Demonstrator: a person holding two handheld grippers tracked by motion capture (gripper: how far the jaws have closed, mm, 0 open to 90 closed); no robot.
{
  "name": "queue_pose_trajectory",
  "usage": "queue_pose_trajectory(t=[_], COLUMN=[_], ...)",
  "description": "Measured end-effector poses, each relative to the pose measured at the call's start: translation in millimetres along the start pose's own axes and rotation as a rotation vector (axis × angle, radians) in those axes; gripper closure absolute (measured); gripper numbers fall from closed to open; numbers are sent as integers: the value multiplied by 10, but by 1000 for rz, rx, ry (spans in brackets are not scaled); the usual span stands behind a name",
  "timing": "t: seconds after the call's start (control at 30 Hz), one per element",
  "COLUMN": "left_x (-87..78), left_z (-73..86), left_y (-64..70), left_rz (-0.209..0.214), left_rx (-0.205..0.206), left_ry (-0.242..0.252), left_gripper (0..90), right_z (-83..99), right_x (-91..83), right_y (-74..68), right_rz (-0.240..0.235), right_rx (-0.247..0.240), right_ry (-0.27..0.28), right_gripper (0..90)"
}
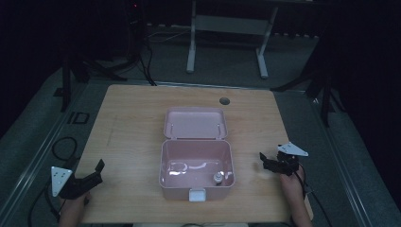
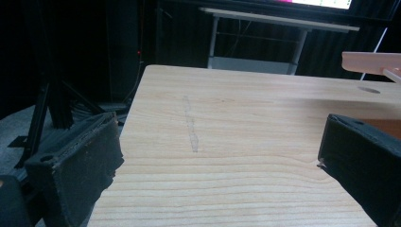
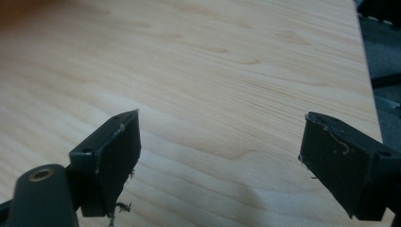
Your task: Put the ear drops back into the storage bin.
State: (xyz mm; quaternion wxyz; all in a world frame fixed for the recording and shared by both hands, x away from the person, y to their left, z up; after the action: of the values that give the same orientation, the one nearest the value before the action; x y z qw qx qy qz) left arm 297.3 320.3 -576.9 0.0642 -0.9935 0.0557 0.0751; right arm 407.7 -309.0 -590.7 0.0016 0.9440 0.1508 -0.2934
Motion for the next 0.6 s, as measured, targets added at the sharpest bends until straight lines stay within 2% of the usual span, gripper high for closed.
queue_pose_trajectory(t=[0.07, 0.17, 0.23, 0.3, 0.43, 0.5, 0.6], left_x=[0, -1, 0, 1, 1, 2, 2], left_z=[0, 0, 0, 1, 0, 1, 1], left_y=[0, 0, -1, -2, -2, -2, -2], left_rz=[0, 0, 1, 2, 1, 2, 3], left_rx=[0, 0, -1, -2, -3, -3, -3], left_ry=[0, 1, -1, -1, -1, -2, -2], left_gripper=[5, 5, 4, 4, 5, 4, 4], right_z=[3, -11, -11, -5, -26, -20, 4], right_x=[-18, -48, -75, -94, -142, -149, -139], right_y=[42, 68, 103, 152, 212, 225, 227], right_rz=[0, -5, 14, 34, 16, 11, 16], right_rx=[46, 70, 82, 117, 169, 186, 183], right_ry=[26, 51, 73, 94, 130, 136, 136], right_gripper=[128, 128, 125, 126, 126, 126, 126])
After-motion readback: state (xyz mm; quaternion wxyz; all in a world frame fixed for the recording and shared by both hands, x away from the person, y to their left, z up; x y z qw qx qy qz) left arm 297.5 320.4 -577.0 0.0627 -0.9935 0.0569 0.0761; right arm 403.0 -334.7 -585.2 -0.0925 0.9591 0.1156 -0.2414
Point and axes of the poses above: each handheld gripper's, and its own axes: x roughly forward along the jaws, z roughly out of its underside, y roughly to its right, the point moved 8 cm from there along x, roughly forward along the jaws, and after that the axes turned 13 degrees about x, right-handed, at the moved point
